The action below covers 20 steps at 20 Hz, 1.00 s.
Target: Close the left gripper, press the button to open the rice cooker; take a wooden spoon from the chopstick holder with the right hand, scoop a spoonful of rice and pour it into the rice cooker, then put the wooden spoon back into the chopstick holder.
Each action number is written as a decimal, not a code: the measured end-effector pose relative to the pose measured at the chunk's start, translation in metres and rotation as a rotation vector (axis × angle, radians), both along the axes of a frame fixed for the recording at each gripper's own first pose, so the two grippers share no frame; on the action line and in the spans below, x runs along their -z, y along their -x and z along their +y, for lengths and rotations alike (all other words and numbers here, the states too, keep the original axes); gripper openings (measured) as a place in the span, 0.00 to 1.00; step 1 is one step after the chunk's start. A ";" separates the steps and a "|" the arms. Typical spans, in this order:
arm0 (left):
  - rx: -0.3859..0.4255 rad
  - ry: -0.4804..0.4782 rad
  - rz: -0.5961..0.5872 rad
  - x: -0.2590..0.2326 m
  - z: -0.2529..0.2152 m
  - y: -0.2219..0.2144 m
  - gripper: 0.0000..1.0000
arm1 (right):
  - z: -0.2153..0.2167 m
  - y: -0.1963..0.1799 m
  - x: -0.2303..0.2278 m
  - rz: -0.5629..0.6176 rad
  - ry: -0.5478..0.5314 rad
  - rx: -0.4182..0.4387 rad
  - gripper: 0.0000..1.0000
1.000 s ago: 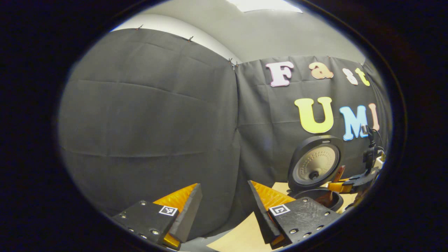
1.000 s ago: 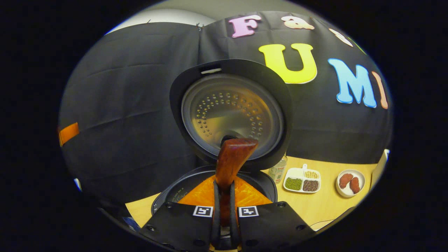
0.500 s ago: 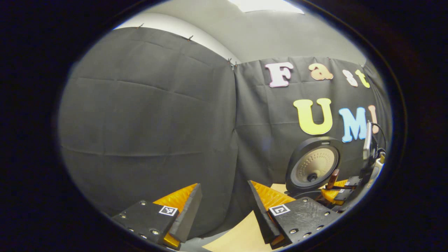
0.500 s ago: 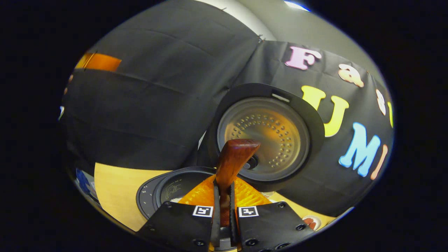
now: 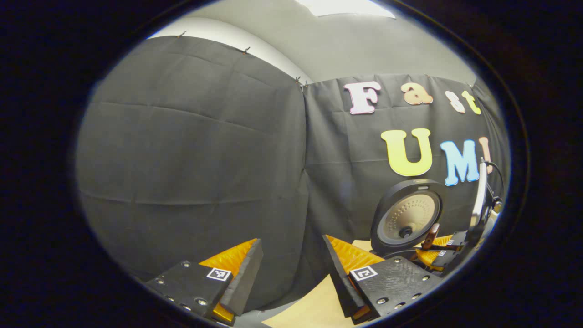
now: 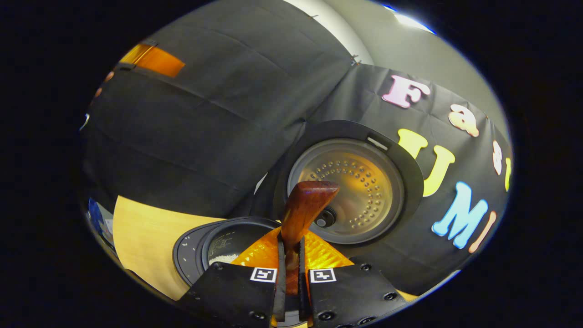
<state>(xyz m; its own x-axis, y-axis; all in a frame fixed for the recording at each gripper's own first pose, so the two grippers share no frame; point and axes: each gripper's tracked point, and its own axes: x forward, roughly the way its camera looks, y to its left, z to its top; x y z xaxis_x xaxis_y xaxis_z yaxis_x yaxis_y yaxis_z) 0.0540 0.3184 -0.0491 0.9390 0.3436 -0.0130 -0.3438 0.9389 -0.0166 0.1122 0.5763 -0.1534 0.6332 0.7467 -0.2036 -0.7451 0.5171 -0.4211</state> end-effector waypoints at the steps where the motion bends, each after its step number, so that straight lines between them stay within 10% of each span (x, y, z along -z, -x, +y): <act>1: 0.001 -0.002 -0.002 -0.001 0.000 0.001 0.78 | -0.001 0.000 0.001 0.039 -0.024 0.015 0.10; 20: 0.053 -0.028 -0.013 -0.017 -0.031 0.000 0.78 | -0.046 -0.027 -0.025 0.760 -0.594 0.229 0.13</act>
